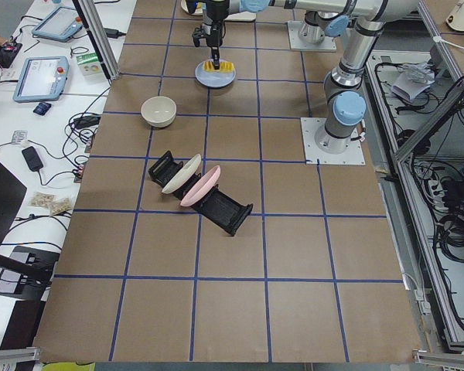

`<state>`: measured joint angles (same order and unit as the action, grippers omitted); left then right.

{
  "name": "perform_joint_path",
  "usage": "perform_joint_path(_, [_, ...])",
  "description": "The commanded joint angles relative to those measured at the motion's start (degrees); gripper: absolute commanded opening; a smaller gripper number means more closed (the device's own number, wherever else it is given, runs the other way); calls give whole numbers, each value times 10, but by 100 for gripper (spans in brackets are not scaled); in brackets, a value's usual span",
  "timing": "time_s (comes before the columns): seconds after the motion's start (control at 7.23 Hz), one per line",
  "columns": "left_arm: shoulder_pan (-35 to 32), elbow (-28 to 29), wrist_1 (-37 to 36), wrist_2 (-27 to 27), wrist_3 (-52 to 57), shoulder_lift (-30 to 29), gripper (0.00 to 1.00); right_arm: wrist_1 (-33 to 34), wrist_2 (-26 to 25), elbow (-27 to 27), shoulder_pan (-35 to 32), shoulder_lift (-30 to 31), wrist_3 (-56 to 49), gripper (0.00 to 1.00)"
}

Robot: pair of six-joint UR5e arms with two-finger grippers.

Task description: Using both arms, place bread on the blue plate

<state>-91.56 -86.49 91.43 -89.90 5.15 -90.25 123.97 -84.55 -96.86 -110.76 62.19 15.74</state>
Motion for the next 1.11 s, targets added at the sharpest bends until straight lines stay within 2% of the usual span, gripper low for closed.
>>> perform_joint_path(0.0, [3, -2, 0, -1, 0, 6, 100, 5, -1, -1, -1, -6, 1, 75])
perform_joint_path(0.14, [11, -1, 0, 0, 0, 7, 100, 6, -1, -1, 0, -6, 3, 100])
perform_joint_path(0.55, [16, -2, 0, 1, -1, 9, 100, 3, -13, 8, 5, 10, -4, 100])
perform_joint_path(0.83, [16, -2, 0, 0, -1, 9, 100, -24, -11, -1, 52, 87, -8, 100])
perform_joint_path(0.97, [16, -2, 0, 0, -1, 9, 100, -75, -11, 6, 89, 117, -41, 100])
